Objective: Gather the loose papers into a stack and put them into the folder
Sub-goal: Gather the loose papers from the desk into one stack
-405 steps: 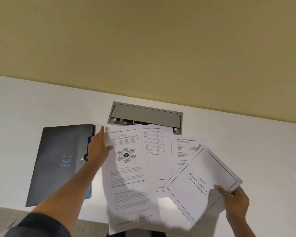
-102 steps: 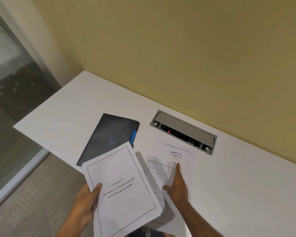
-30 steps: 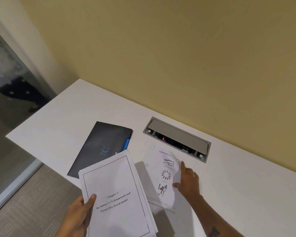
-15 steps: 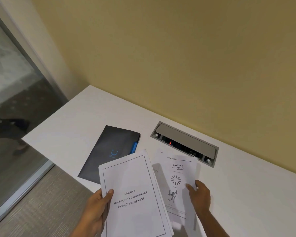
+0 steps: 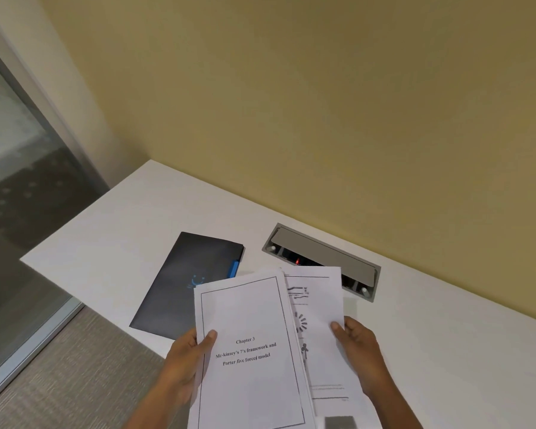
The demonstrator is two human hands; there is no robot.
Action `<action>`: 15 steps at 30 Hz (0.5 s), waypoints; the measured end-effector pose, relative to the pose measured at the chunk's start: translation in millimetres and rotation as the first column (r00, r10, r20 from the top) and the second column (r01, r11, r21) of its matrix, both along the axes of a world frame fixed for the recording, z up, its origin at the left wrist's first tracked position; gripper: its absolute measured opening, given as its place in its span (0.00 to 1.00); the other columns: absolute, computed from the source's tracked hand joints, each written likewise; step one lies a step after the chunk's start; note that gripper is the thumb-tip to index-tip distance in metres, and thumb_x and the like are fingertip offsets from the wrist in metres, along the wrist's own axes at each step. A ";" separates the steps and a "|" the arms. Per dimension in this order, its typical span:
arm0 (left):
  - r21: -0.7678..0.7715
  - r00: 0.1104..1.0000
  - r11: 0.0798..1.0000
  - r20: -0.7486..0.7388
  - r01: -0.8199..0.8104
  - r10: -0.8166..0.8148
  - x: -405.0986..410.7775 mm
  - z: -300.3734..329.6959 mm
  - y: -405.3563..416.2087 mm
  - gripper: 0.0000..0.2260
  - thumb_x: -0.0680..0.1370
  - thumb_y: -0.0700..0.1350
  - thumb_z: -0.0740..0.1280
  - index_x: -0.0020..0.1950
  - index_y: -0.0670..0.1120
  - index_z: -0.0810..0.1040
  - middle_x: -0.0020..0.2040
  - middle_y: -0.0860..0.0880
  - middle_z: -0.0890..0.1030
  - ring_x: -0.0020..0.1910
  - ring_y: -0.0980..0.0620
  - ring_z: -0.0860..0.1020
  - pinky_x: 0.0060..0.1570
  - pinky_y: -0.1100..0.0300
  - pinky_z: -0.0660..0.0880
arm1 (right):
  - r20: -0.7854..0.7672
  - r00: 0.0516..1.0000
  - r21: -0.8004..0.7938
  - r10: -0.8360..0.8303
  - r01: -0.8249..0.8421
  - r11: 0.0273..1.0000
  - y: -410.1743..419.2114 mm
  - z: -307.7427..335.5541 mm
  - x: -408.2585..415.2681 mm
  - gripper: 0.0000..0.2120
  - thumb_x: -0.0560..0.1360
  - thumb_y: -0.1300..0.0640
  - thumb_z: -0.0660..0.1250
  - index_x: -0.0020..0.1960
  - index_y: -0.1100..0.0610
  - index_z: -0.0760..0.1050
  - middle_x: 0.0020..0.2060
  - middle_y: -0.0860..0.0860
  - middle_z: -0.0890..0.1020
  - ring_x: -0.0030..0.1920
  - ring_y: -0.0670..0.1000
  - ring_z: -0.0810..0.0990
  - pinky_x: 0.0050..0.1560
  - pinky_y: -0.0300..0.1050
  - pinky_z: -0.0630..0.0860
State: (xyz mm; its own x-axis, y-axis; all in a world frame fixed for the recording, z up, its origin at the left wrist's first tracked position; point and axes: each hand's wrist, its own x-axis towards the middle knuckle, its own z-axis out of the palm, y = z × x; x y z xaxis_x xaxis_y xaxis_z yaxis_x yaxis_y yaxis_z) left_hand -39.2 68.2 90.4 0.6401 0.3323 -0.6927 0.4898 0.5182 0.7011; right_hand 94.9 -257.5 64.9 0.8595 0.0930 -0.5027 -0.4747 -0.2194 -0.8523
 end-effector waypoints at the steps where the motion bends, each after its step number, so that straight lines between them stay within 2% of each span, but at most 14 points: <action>1: 0.017 1.000 1.000 0.001 0.019 -0.019 1.6 0.8 -2.3 0.09 0.84 0.39 0.66 0.63 0.42 0.82 0.55 0.40 0.89 0.52 0.39 0.89 0.46 0.47 0.85 | -0.008 1.000 0.040 0.021 -0.020 0.999 2.8 3.6 -2.3 0.08 0.83 0.52 0.70 0.54 0.43 0.88 0.53 0.45 0.90 0.54 0.46 0.89 0.60 0.46 0.82; 5: 0.094 0.998 0.993 -0.005 0.070 -0.069 6.3 2.0 -10.4 0.09 0.84 0.39 0.68 0.63 0.41 0.82 0.54 0.42 0.90 0.53 0.41 0.88 0.56 0.43 0.83 | -0.037 0.995 0.141 0.095 -0.088 0.986 16.9 11.4 -11.4 0.10 0.85 0.52 0.67 0.61 0.46 0.86 0.60 0.46 0.89 0.61 0.48 0.87 0.65 0.47 0.80; 10: 0.043 0.996 0.995 -0.004 0.088 -0.088 10.7 0.7 -17.7 0.11 0.84 0.38 0.67 0.66 0.41 0.82 0.57 0.42 0.89 0.57 0.41 0.87 0.60 0.43 0.82 | -0.081 0.981 0.173 0.176 -0.160 0.972 37.1 17.6 -22.3 0.12 0.86 0.53 0.64 0.61 0.46 0.86 0.60 0.47 0.89 0.62 0.47 0.87 0.54 0.34 0.82; 12: 0.015 0.995 0.995 -0.002 0.099 -0.099 11.9 -1.4 -18.3 0.12 0.84 0.39 0.66 0.67 0.42 0.81 0.57 0.43 0.89 0.57 0.42 0.87 0.59 0.45 0.82 | -0.107 0.977 0.224 0.186 -0.159 0.962 42.7 15.2 -24.9 0.11 0.86 0.53 0.65 0.62 0.50 0.86 0.59 0.53 0.89 0.62 0.54 0.87 0.54 0.39 0.84; 15: -0.020 0.993 0.993 -0.016 0.120 -0.120 12.4 -5.1 -18.2 0.11 0.84 0.40 0.67 0.66 0.43 0.82 0.57 0.44 0.89 0.54 0.45 0.89 0.53 0.48 0.83 | -0.153 0.957 0.300 0.247 -0.194 0.934 49.3 13.0 -27.8 0.12 0.82 0.54 0.71 0.64 0.54 0.85 0.59 0.59 0.88 0.59 0.62 0.88 0.56 0.56 0.86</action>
